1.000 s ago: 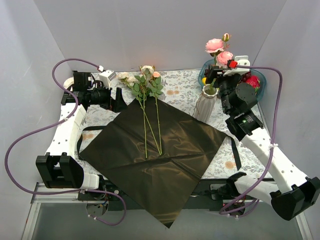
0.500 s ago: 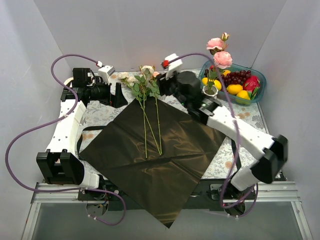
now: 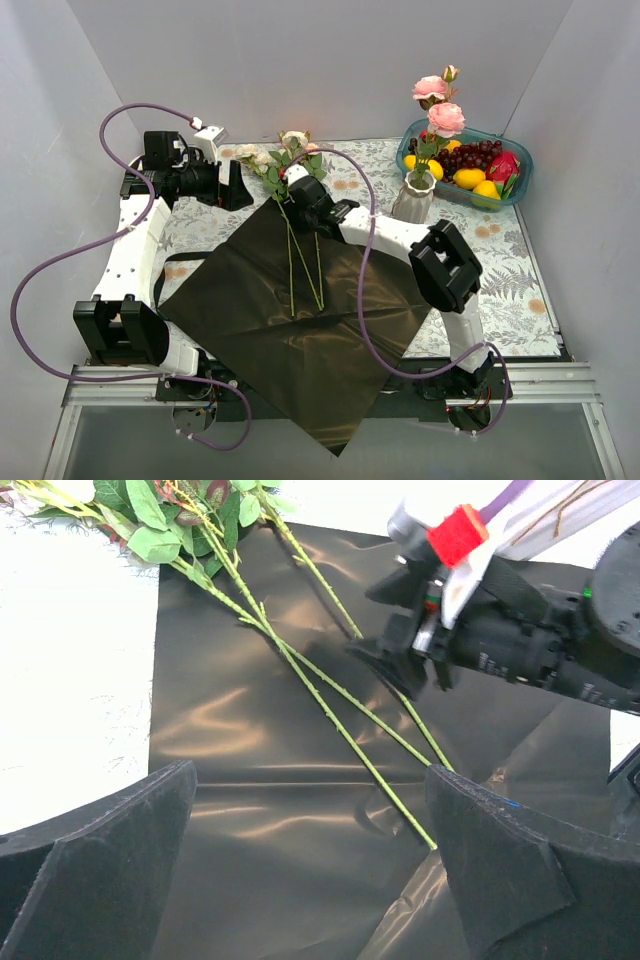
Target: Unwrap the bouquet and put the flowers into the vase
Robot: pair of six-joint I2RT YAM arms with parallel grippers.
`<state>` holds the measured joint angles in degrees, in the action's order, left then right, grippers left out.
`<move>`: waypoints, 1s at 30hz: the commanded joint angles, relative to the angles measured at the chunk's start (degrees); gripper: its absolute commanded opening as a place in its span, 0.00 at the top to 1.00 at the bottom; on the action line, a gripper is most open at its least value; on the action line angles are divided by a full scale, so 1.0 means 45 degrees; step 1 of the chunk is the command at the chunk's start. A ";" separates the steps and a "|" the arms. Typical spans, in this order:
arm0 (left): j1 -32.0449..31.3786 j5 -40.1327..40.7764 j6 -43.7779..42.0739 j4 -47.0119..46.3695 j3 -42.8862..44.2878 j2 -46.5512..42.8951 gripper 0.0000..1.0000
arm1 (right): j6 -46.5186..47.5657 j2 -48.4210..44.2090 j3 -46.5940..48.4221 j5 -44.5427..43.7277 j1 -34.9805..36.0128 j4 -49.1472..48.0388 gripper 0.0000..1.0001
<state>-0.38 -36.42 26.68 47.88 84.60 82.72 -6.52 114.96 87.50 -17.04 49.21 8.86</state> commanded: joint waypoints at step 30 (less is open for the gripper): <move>0.0065 -0.1086 -0.1065 0.0299 -0.0381 -0.0921 0.02 | -0.1616 0.4884 0.4775 -0.0609 -0.1248 0.2230 0.54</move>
<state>-0.38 -39.53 22.79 49.71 83.70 82.32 -12.19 135.46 108.07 -21.32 44.42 16.67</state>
